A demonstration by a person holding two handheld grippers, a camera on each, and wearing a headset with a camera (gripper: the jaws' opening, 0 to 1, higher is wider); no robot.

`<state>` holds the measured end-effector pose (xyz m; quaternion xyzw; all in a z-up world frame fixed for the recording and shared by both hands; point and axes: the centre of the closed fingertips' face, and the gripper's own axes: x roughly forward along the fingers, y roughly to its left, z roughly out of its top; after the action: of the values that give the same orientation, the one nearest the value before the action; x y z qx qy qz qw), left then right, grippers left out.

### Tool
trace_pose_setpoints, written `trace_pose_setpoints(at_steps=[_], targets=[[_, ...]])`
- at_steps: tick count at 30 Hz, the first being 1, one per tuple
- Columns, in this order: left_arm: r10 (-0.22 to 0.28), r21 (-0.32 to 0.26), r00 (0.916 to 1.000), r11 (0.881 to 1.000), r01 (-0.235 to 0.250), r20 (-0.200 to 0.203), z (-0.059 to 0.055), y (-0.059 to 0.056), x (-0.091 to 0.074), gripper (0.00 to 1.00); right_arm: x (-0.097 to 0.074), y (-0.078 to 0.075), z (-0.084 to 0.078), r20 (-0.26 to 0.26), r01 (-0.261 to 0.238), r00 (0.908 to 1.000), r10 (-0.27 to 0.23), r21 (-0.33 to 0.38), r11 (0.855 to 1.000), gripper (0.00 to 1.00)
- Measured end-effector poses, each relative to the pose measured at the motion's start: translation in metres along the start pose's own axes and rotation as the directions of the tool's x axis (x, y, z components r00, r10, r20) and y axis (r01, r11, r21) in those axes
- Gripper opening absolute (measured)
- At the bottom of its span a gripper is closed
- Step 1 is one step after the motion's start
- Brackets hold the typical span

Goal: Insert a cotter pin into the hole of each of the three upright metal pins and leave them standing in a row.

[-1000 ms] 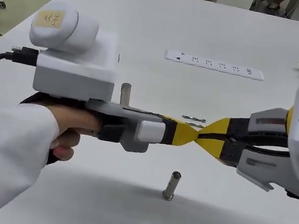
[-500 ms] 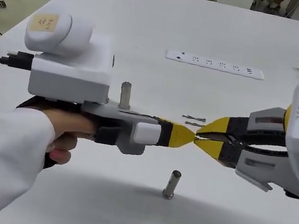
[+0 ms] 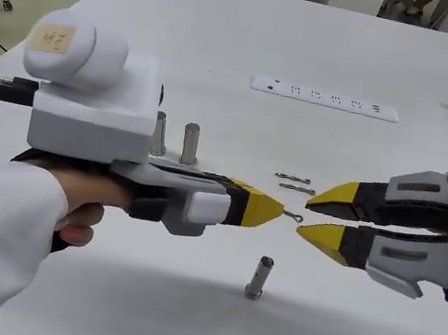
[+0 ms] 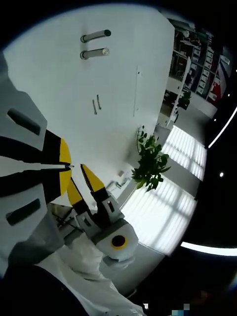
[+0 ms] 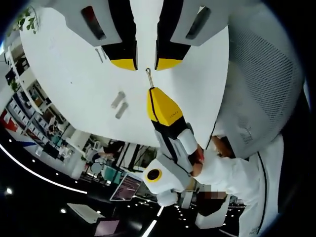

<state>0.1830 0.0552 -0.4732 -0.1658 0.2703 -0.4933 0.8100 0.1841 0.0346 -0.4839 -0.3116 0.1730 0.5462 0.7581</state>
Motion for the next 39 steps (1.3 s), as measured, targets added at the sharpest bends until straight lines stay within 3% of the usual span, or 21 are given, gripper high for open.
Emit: trace_pose_setpoints(at_steps=[7,9,13,17,19,26,34,39], targets=[[-0.014,0.056,0.9999,0.998,0.014,-0.005,-0.002,-0.004,-0.002,0.0,0.0,0.003,-0.007,0.033,-0.07,0.9972,0.067,0.116,0.991,0.12],[-0.02,0.101,0.9998,0.995,0.019,0.005,0.0,-0.005,-0.003,0.0,0.0,0.007,-0.007,0.043,-0.094,0.9951,0.089,0.154,0.984,0.13],[-0.038,0.21,0.9993,0.977,0.035,0.006,0.001,-0.011,-0.003,0.0,0.0,0.013,-0.004,0.066,-0.132,0.9904,0.121,0.191,0.973,0.12],[-0.058,0.257,0.9983,0.965,0.056,0.002,0.0,-0.016,-0.003,0.0,0.001,0.017,-0.002,0.088,-0.161,0.9855,0.145,0.222,0.962,0.11],[-0.067,0.296,0.9978,0.953,0.063,0.001,0.0,-0.018,-0.003,0.0,0.001,0.019,0.0,0.098,-0.174,0.983,0.155,0.233,0.957,0.1],[-0.098,0.402,0.995,0.91,0.097,-0.017,-0.004,-0.022,-0.002,0.0,0.002,0.026,0.002,0.102,-0.199,0.9782,0.181,0.207,0.958,0.06],[-0.125,0.441,0.9915,0.888,0.128,-0.036,-0.007,-0.028,-0.001,0.0,0.002,0.033,0.005,0.105,-0.215,0.9746,0.198,0.184,0.959,0.0],[-0.123,0.448,0.9911,0.884,0.133,-0.05,-0.01,-0.027,0.0,0.0,0.0,0.036,0.003,0.098,-0.227,0.9722,0.213,0.172,0.959,0.0]])
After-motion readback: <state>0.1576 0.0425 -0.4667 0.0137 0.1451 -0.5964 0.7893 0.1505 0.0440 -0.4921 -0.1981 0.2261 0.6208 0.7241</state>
